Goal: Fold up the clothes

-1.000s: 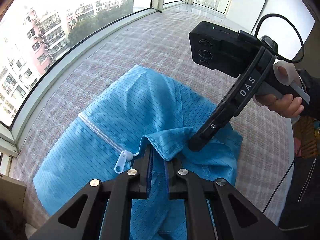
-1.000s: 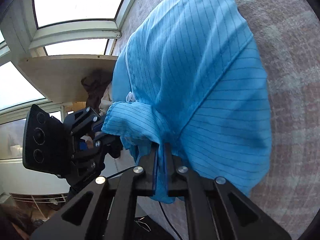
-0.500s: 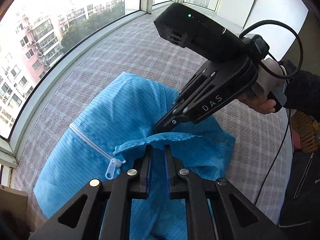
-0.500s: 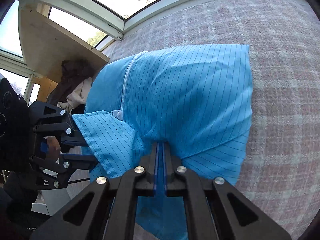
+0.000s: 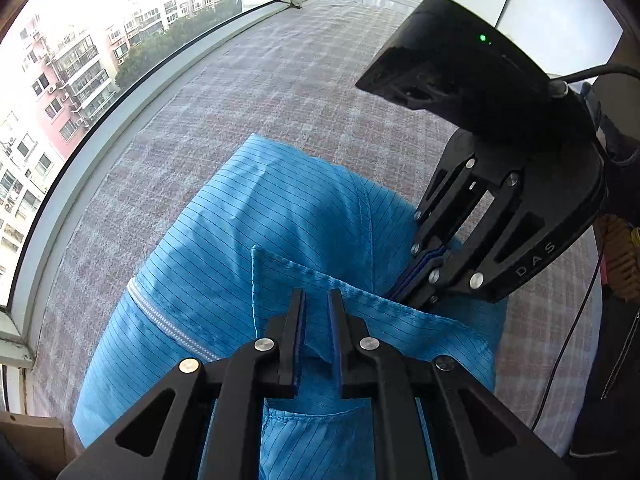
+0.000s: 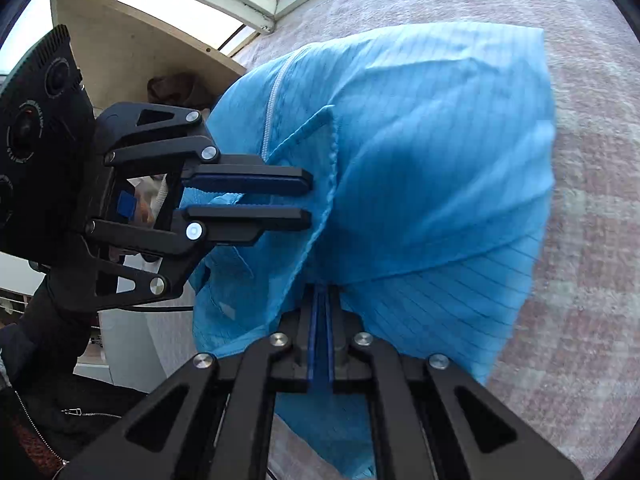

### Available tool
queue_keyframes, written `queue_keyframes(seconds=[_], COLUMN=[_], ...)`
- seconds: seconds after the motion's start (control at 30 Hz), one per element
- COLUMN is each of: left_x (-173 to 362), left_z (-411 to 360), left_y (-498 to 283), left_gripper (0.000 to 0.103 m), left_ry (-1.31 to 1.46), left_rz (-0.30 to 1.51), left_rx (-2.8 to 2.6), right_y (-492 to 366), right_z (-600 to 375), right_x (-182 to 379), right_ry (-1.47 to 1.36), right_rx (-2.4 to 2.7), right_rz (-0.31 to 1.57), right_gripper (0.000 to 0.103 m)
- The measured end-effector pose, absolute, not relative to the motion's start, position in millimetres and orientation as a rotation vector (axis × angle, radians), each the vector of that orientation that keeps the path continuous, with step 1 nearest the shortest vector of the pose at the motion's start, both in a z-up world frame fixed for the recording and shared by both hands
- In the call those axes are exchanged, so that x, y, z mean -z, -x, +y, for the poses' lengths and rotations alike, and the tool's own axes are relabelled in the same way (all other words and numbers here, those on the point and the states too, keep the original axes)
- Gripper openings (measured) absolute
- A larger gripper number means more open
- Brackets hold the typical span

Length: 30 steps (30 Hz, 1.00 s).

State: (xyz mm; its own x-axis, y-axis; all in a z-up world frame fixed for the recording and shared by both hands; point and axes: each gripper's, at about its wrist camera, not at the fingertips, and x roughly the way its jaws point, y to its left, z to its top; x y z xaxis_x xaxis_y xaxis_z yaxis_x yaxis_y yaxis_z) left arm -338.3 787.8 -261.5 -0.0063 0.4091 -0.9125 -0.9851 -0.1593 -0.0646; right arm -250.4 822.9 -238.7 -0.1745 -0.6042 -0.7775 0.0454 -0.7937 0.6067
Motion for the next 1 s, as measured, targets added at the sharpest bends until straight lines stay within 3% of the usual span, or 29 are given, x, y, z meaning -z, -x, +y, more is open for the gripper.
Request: queue_keyframes(seconds=[0.17,0.3,0.43,0.5,0.57,0.8,0.93,1.0], left_x=[267,259,245,243,246,245,241,246], left_z=[794,789,769,756,746,735,732,736], left_y=[349,348,335,326,314,292,292,289], left_gripper=[0.009,0.009,0.009,0.009,0.009,0.012,0.033,0.034], left_ry=[1.040,1.042,1.037,1.085,1.147,1.232,1.273,1.314], left_rz=[0.791,0.757,0.739,0.663,0.596,0.526,0.498,0.494], left_rx=[-1.507,-1.500,-1.492,-1.449,-1.398,-1.340,-1.356,-1.338], right_y=[217,216,210,212,217,252,261,268], right_z=[833,803,814,816,811,783,785,784], right_x=[195,203,203,198,190,197,208,217], right_ry=[-1.505,-1.603,-1.571,-1.562,-1.596,-1.707,-1.727,-1.755], right_rx=[2.123,2.151,2.190,2.222,2.278,2.311,2.249,2.241], right_rz=[-0.727,-0.645,-0.715,-0.723,-0.622,-0.308,-0.378,-0.395], right_gripper=[0.007,0.007,0.007,0.026,0.034,0.037,0.037,0.037])
